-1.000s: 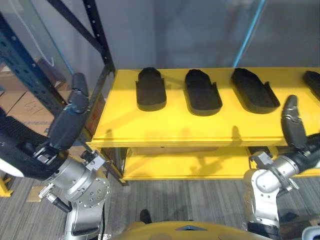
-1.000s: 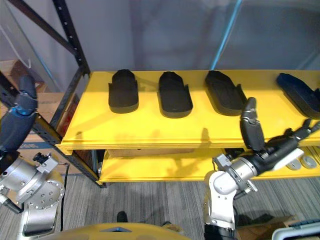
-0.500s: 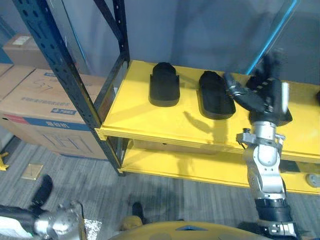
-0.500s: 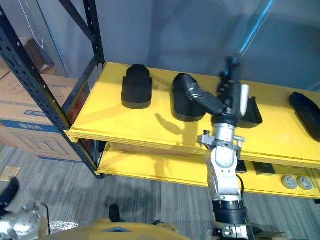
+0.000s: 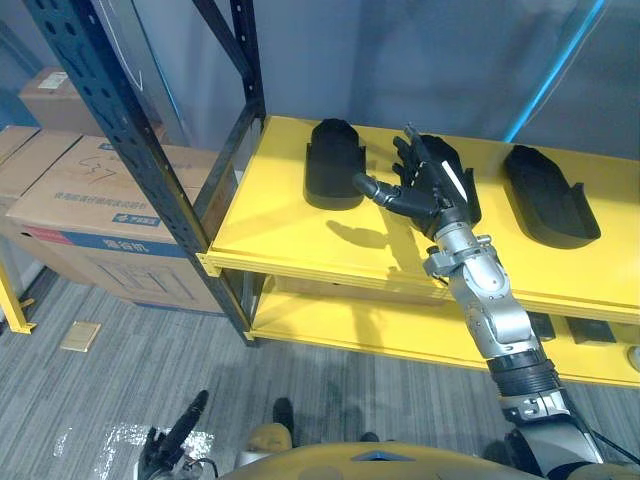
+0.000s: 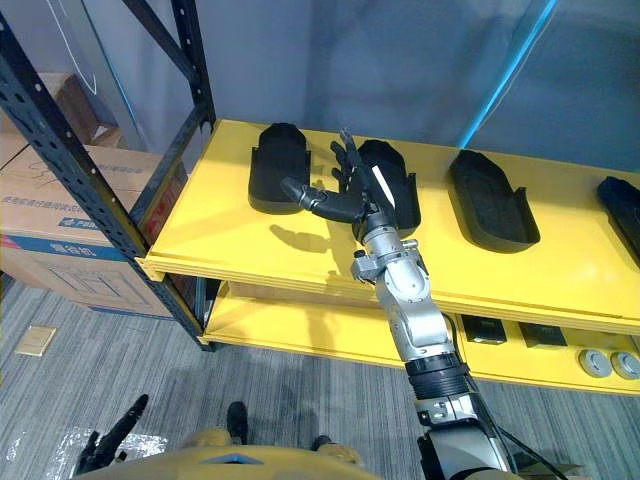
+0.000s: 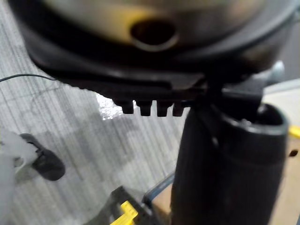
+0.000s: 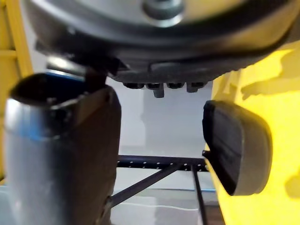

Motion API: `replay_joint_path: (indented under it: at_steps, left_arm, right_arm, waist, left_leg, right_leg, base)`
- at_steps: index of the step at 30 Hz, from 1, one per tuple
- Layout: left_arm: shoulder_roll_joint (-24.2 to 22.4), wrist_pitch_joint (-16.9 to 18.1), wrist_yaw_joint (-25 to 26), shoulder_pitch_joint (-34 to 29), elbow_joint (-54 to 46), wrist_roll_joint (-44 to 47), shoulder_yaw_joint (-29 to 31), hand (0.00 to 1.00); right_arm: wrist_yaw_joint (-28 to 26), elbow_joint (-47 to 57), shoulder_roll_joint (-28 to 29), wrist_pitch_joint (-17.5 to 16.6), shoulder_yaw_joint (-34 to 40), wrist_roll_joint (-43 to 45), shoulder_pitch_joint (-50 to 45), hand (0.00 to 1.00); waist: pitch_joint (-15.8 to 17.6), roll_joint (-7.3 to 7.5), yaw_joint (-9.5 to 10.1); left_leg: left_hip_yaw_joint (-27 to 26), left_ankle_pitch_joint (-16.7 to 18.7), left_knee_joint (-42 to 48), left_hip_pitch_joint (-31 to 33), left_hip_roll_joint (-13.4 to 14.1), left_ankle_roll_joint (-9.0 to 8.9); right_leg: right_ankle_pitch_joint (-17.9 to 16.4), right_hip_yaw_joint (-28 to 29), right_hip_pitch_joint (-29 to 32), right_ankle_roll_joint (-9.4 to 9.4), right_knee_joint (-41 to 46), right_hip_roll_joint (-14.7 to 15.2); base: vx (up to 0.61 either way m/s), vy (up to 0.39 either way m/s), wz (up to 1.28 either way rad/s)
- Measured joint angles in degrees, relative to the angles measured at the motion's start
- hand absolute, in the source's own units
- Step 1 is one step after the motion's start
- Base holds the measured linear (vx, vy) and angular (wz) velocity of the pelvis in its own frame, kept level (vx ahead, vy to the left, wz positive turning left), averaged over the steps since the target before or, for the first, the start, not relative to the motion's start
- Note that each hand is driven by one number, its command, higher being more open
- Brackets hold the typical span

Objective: Walk over and take three plastic housings, then place them on the shelf

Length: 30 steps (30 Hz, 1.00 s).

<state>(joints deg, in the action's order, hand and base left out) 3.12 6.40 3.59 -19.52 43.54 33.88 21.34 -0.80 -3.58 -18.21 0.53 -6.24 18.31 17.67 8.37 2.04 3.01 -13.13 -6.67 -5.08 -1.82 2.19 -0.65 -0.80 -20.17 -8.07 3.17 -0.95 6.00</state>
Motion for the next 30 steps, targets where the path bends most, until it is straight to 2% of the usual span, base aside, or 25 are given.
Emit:
replay_joint_path:
  at_steps: [2, 5, 11, 15, 19, 30]
  left_arm:
    - [0.49, -0.73, -2.56, 0.28, 1.27, -0.25, -1.52, 1.0]
    - [0.67, -3.66, -7.77, 0.93, 2.25, 0.27, -5.24, 1.0]
    - [1.11, -5.4, -14.21, 1.73, 3.68, 2.13, -10.4, 1.0]
    - [1.48, -5.37, -15.11, 2.76, 4.37, 2.26, -12.63, 1.0]
    - [1.82, -5.36, -15.15, 4.92, 4.79, 2.32, -14.84, 1.0]
    - [1.99, -5.49, -13.6, 6.13, 5.25, 2.49, -14.85, 1.0]
  right_arm:
    - [1.69, -1.96, 0.04, 0.25, -0.01, 0.01, 1.28, 1.0]
    - [3.22, -3.51, 0.28, 0.74, 0.0, 0.07, 1.9, 1.0]
    - [1.32, -8.2, 2.66, 1.43, -1.75, 0.02, 3.66, 1.0]
    - [-0.58, -8.19, 2.79, 2.17, -3.66, 0.01, 5.78, 1.0]
    - [-0.97, -8.19, 2.77, 2.5, -3.85, 0.0, 10.01, 1.0]
    - [-0.01, -8.15, 2.9, 2.65, -5.06, -0.03, 13.57, 1.0]
  waist:
    - [0.2, -0.16, -0.04]
    - [1.18, -1.2, -0.02]
    - [2.72, -2.56, -0.18]
    - [3.34, -3.34, -0.21]
    - [4.55, -3.5, -0.15]
    - [6.59, -3.5, 0.01]
  left_leg:
    - [0.0, 0.04, 0.0, -0.07, 0.13, -0.2]
    - [0.11, 0.11, 0.0, -0.33, 0.14, -0.3]
    - [0.19, 0.26, 0.2, -0.28, 0.13, -0.51]
    - [0.27, 0.04, 0.26, 0.25, 0.13, -0.22]
    - [0.5, -0.1, 0.28, 0.85, 0.21, -0.16]
    - [1.42, -0.13, 0.28, 0.91, 0.37, -0.17]
  right_leg:
    - [-0.01, -0.13, 0.15, -0.04, -0.14, -0.18]
    - [-0.55, -0.31, 0.0, 0.08, -0.14, -0.16]
    - [-0.56, -0.36, 0.05, 0.23, -0.08, -0.14]
    - [-0.49, -0.32, 0.54, 0.09, -0.1, -0.19]
    - [-0.49, -0.43, 1.05, 0.03, 0.04, -0.31]
    - [-1.65, -0.97, 1.24, -0.53, 2.12, -0.23]
  base:
    - [0.0, 0.0, 0.0]
    - [0.0, 0.0, 0.0]
    - [0.04, -0.003, -0.01]
    - [0.06, -0.015, 0.01]
    - [0.02, -0.012, 0.03]
    - [0.0, -0.002, 0.03]
